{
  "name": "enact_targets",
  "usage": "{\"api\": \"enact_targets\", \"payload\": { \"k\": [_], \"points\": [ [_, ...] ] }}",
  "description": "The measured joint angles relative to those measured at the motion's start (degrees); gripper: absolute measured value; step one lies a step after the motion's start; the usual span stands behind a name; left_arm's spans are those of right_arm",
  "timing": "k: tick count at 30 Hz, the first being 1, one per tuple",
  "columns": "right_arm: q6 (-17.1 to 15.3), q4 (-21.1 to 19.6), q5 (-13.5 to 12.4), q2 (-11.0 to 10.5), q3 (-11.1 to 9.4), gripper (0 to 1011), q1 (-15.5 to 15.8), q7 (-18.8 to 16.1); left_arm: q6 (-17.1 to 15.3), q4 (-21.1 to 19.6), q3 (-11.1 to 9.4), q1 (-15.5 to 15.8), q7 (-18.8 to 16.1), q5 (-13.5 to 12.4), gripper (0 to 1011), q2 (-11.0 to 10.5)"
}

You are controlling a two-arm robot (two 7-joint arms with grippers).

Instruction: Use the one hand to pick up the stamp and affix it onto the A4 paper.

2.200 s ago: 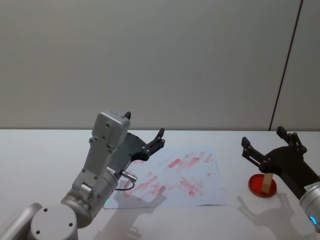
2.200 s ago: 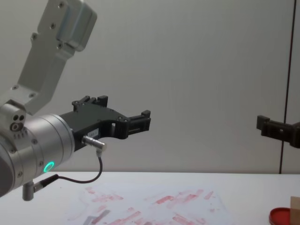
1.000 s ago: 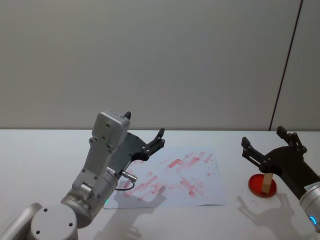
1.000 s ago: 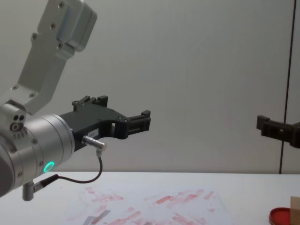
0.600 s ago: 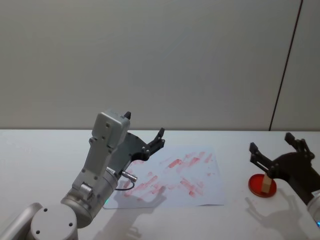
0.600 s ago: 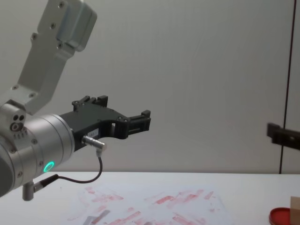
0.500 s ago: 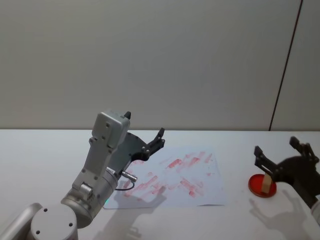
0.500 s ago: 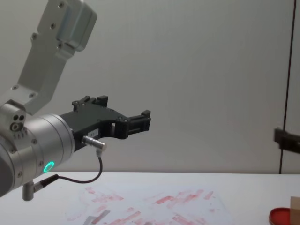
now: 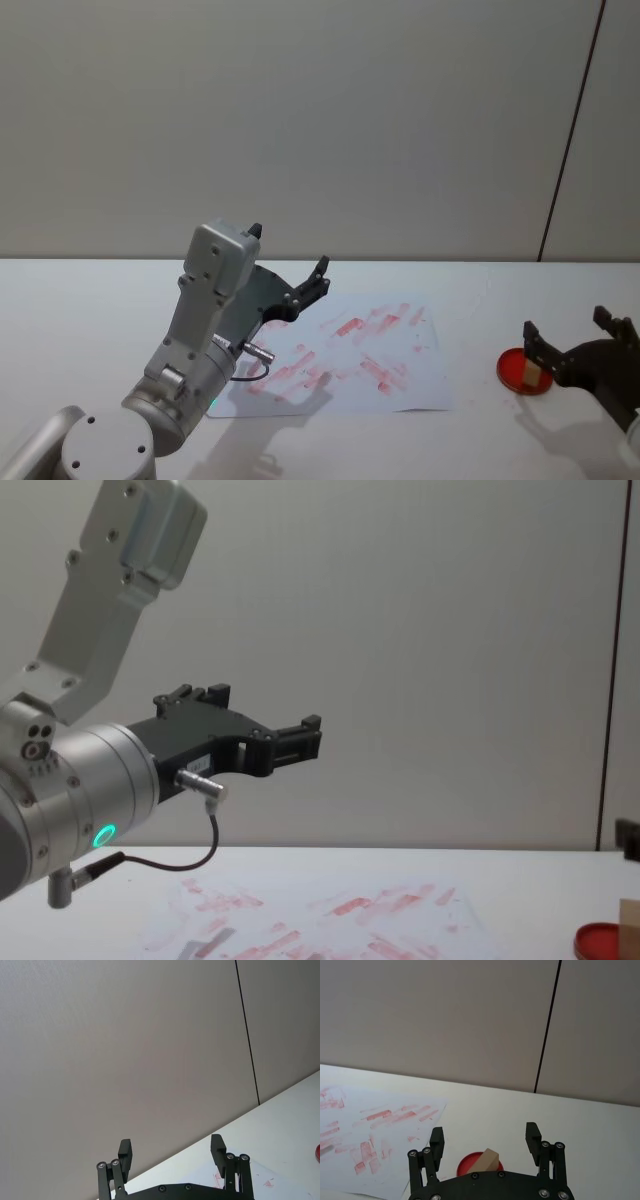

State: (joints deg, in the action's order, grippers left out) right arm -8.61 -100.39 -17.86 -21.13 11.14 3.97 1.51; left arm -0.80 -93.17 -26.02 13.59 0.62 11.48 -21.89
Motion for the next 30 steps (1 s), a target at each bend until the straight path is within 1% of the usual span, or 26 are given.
{"api": "enact_targets", "payload": {
  "k": [2, 3, 8, 11, 18, 30],
  "points": [
    [-0.7, 0.4, 0.2, 0.3, 0.1, 1001, -0.4, 0.1, 0.0, 0.0, 0.0, 0.0, 0.0, 0.0, 1003, 0.0],
    [-1.7, 0.9, 0.4, 0.6, 0.2, 1001, -0.8, 0.2, 0.0, 0.0, 0.0, 0.0, 0.0, 0.0, 1003, 0.0],
    [-4.3, 2.5, 0.9, 1.7, 0.6, 1001, -2.2, 0.3, 0.0, 0.0, 0.0, 0.0, 0.0, 0.0, 1002, 0.0],
    [-6.3, 4.2, 1.3, 2.7, 0.9, 1001, -3.5, 0.4, 0.0, 0.0, 0.0, 0.0, 0.0, 0.0, 1002, 0.0],
    [-9.0, 6.8, 2.2, 4.4, 1.5, 1001, -5.5, 0.9, 0.0, 0.0, 0.0, 0.0, 0.0, 0.0, 1003, 0.0],
    [-11.5, 10.0, 3.2, 6.3, 2.2, 1001, -7.5, 1.7, 0.0, 0.0, 0.0, 0.0, 0.0, 0.0, 1003, 0.0]
  ]
}}
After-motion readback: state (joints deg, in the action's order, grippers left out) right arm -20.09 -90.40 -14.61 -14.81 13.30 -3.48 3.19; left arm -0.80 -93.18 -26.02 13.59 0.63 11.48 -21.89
